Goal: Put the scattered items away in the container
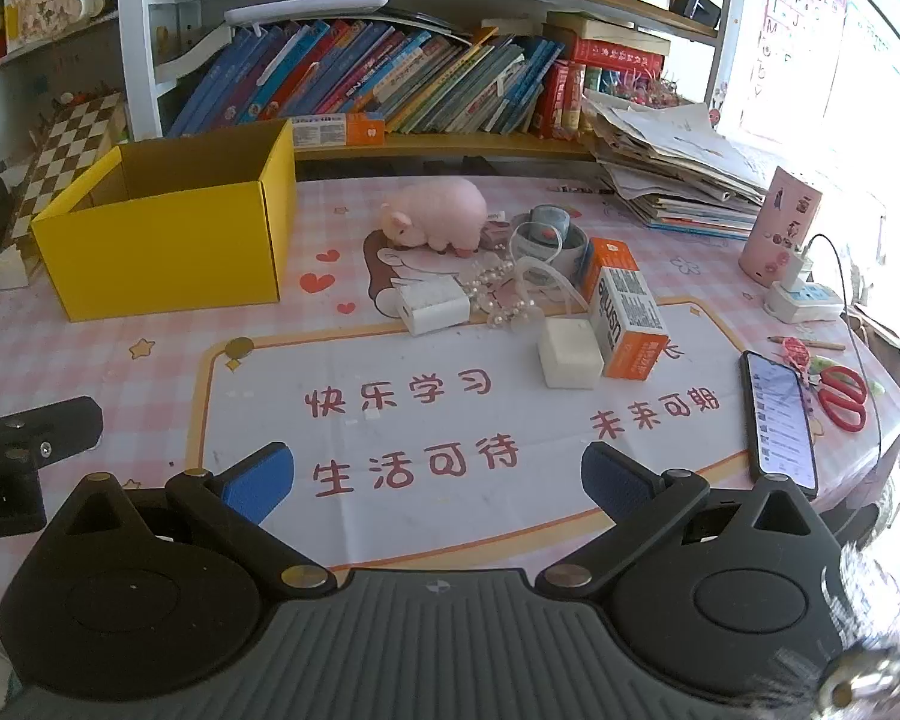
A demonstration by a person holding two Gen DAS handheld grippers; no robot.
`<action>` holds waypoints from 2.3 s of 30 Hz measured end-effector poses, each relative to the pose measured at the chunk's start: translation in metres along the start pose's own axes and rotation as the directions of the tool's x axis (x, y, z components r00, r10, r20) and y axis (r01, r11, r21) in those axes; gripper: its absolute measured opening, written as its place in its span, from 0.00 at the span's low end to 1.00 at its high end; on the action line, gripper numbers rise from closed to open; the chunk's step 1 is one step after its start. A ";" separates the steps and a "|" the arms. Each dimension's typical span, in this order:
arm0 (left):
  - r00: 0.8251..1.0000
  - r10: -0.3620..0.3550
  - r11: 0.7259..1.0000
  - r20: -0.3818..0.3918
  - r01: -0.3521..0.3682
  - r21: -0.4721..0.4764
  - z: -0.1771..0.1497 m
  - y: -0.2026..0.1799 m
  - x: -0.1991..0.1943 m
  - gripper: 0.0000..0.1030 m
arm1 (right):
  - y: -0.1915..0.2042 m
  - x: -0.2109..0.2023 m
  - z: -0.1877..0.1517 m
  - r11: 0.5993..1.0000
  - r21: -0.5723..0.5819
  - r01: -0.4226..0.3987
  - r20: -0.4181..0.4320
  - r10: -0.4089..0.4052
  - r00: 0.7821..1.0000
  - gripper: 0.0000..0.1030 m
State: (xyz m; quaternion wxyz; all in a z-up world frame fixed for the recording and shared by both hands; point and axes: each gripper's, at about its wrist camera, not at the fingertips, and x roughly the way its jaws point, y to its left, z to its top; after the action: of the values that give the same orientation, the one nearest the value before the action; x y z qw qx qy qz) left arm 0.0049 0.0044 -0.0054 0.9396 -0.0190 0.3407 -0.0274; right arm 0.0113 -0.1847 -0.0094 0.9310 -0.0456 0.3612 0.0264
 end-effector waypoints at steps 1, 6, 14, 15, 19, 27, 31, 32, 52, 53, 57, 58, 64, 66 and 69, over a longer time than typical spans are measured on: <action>1.000 -0.002 1.000 -0.001 0.002 0.002 0.000 0.000 0.000 1.00 | 0.000 0.000 0.000 1.000 0.000 0.001 0.000 -0.001 1.000 1.00; 1.000 -0.004 1.000 -0.002 0.004 -0.001 0.000 0.001 0.001 1.00 | 0.000 -0.001 0.001 1.000 0.001 0.008 -0.001 -0.008 1.000 1.00; 1.000 -0.026 0.999 -0.006 0.026 0.020 0.001 -0.004 0.005 1.00 | -0.001 0.000 0.001 1.000 0.000 0.018 0.000 -0.018 1.000 1.00; 0.999 -0.032 0.999 -0.007 0.032 0.025 0.002 -0.005 0.005 1.00 | -0.002 0.000 0.001 1.000 0.001 0.020 0.000 -0.020 1.000 1.00; 0.999 -0.052 0.997 -0.008 0.052 0.048 0.003 -0.010 0.008 1.00 | -0.004 0.001 0.001 1.000 0.004 0.026 0.000 -0.026 1.000 1.00; 0.998 -0.067 0.995 -0.020 0.068 0.075 0.006 -0.017 0.017 1.00 | -0.010 0.007 0.002 0.999 0.014 0.032 -0.006 -0.032 0.999 1.00; 0.995 -0.100 0.993 -0.010 0.101 0.055 0.009 -0.016 0.019 1.00 | -0.013 0.012 0.004 0.999 0.017 0.030 -0.005 -0.030 1.000 1.00; 0.993 -0.118 0.992 -0.001 0.118 0.043 0.010 -0.015 0.019 1.00 | -0.014 0.013 0.005 0.999 0.018 0.028 -0.005 -0.028 1.000 1.00; 0.988 -0.149 0.988 -0.046 0.150 0.018 0.031 -0.042 0.061 1.00 | -0.046 0.049 0.027 1.000 0.013 -0.015 -0.014 0.015 1.000 1.00; 0.988 -0.150 0.989 -0.046 0.150 0.013 0.033 -0.044 0.064 1.00 | -0.049 0.051 0.029 1.000 0.013 -0.018 -0.015 0.019 1.000 1.00; 0.988 -0.147 0.989 -0.041 0.148 0.011 0.042 -0.053 0.076 1.00 | -0.060 0.062 0.040 1.000 0.006 -0.026 -0.010 0.026 1.000 0.98; 0.988 -0.148 0.989 -0.040 0.148 0.010 0.044 -0.056 0.080 1.00 | -0.063 0.065 0.044 1.000 0.003 -0.029 -0.009 0.029 1.000 0.98; 0.990 -0.135 0.991 -0.038 0.135 0.002 0.061 -0.072 0.097 1.00 | -0.082 0.085 0.065 0.999 -0.010 -0.038 -0.002 0.038 0.999 0.93; 0.991 -0.127 0.992 -0.038 0.127 0.004 0.067 -0.078 0.103 1.00 | -0.089 0.092 0.073 0.999 -0.011 -0.036 0.001 0.036 0.999 0.87; 0.992 -0.118 0.993 -0.044 0.119 0.016 0.074 -0.088 0.112 1.00 | -0.103 0.105 0.083 0.999 0.003 -0.040 -0.009 0.040 0.999 0.80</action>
State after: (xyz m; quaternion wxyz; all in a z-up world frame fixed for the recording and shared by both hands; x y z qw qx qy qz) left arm 0.1349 -0.0897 -0.0150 0.9290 -0.0297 0.3586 -0.0866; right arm 0.1533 -0.2771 -0.0127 0.9288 -0.0373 0.3661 0.0445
